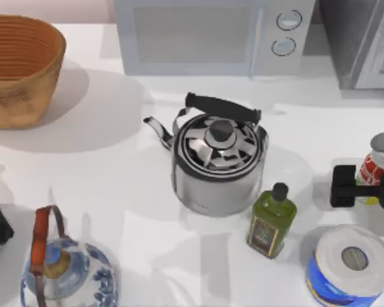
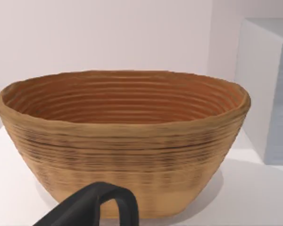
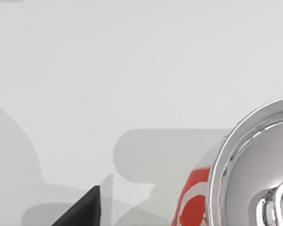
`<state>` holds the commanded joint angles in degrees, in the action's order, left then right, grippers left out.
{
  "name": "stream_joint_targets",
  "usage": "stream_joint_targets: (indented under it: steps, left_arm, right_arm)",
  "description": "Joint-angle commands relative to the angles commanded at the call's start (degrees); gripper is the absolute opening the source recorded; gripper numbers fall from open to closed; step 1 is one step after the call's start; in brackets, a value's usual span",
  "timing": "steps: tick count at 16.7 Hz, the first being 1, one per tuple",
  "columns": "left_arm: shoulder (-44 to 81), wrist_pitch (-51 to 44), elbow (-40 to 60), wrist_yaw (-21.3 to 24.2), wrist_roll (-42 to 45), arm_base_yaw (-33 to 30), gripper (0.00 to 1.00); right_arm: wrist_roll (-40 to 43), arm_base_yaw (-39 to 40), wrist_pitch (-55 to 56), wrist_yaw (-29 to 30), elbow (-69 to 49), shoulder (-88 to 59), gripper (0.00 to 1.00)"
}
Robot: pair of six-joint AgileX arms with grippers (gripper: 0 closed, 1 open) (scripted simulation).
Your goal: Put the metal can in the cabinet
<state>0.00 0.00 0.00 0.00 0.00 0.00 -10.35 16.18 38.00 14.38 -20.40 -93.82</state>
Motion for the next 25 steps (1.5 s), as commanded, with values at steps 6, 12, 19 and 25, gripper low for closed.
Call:
stream_joint_targets:
  steps: [6,12,19,25]
  left_arm:
    - [0.0,0.0,0.0,0.0,0.0,0.0,1.0]
    - [0.0,0.0,0.0,0.0,0.0,0.0,1.0]
    - [0.0,0.0,0.0,0.0,0.0,0.0,1.0]
    - [0.0,0.0,0.0,0.0,0.0,0.0,1.0]
  right_arm:
    - [0.09,-0.06,3.39,-0.06,-0.98,-4.37,1.0]
    - [0.09,-0.06,3.39,-0.06,-0.98,-4.37,0.62]
    - [0.09,-0.06,3.39,-0.06,-0.98,-4.37,0.1]
    - [0.09,-0.06,3.39,-0.06,-0.98,-4.37,0.0]
